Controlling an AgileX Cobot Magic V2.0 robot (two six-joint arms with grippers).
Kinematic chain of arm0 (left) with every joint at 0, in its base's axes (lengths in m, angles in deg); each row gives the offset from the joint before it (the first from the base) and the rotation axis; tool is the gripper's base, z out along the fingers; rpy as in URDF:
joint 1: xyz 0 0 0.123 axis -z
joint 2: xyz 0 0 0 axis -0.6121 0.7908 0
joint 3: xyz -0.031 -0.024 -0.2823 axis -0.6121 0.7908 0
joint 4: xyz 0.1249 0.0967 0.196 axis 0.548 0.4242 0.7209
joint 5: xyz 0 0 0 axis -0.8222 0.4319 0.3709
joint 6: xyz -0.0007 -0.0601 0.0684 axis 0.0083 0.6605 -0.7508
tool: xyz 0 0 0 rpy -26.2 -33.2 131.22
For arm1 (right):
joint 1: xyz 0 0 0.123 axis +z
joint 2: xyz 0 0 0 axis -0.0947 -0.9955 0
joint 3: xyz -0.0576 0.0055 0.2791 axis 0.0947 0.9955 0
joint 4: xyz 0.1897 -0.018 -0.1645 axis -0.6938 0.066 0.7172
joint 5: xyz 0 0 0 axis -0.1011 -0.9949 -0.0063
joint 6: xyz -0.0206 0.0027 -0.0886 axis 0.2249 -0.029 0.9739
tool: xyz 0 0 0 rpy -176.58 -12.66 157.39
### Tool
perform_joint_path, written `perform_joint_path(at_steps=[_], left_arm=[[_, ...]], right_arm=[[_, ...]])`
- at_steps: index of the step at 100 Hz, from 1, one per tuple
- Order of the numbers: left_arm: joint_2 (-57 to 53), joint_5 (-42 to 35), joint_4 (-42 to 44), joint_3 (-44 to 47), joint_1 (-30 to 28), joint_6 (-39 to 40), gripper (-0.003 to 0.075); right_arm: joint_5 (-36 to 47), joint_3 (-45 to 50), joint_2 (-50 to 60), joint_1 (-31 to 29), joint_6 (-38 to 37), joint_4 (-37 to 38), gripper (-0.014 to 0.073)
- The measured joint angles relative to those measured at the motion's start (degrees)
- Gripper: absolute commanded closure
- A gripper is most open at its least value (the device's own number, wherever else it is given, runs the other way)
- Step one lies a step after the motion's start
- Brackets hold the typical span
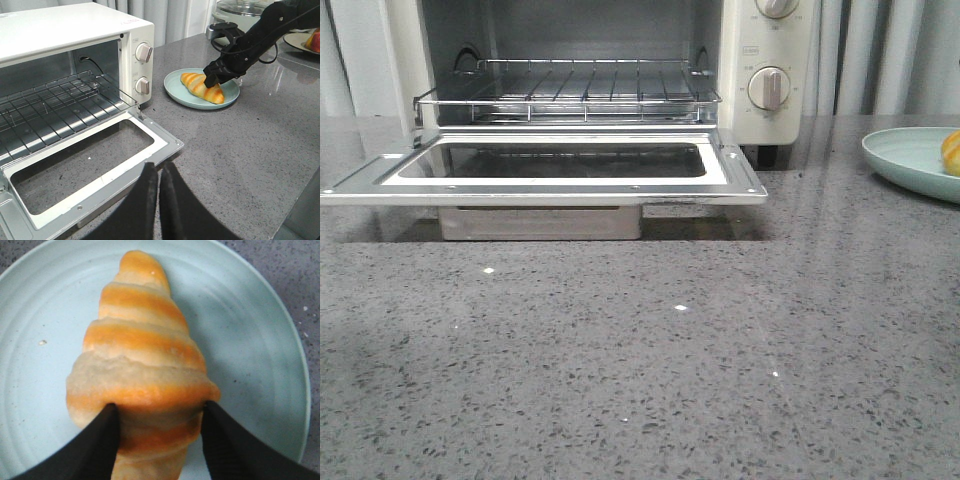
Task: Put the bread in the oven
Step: 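Close the right gripper on the croissant and lift it off the plate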
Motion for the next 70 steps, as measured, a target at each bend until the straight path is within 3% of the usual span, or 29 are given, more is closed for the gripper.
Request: perform_joint_path(at_steps=[17,52,70], left_arm=[[0.0,0.0,0.0,0.0,0.0,0.03,0.0742],[0.0,0.44,0.0,0.0,0.0,0.12,0.0742],[0.0,0.56,0.0,0.0,0.0,0.12,0.0742]], right_arm=[[-0.41,-0.39,-0.89,0.0,0.0,0.0,0.0288],[-1.15,-0.6,-1.02,0.0,0.0,-0.13,0.0664],[-1.15,-0.6,-1.02,0.0,0.0,-0.13,0.0667]])
